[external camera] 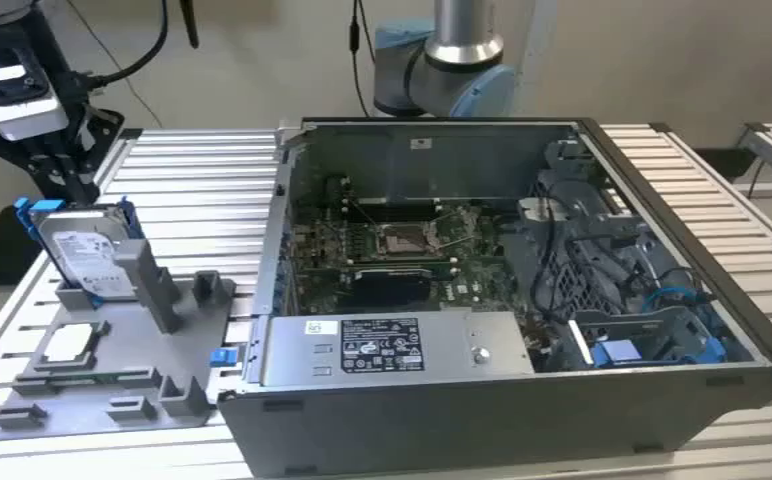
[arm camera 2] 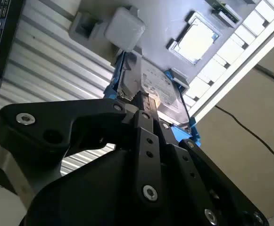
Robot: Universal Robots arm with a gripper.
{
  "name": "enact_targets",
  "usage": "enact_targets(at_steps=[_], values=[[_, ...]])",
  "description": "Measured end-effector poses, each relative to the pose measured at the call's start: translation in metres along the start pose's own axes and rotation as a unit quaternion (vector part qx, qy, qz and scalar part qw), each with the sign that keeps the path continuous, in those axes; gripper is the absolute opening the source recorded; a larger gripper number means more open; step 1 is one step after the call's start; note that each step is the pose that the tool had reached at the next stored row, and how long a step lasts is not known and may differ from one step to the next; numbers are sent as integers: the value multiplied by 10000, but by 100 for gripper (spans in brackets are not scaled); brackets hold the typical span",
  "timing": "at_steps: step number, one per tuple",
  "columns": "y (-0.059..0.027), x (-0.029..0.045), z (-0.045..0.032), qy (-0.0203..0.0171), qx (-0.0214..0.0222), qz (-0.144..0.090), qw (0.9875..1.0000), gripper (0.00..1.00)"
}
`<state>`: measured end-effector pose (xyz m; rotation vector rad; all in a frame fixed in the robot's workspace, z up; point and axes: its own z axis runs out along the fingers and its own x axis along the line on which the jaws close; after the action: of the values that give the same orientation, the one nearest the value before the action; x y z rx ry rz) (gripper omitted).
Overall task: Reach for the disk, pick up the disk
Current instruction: 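Reach for the disk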
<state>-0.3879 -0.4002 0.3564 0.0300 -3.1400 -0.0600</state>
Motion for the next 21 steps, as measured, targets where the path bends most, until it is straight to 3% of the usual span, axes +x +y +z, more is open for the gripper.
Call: enact_targets(at_steps=[14,21], values=[[15,0,0,0,0,1,10000,0],[208,10,10,-1,0,0,10000,0]])
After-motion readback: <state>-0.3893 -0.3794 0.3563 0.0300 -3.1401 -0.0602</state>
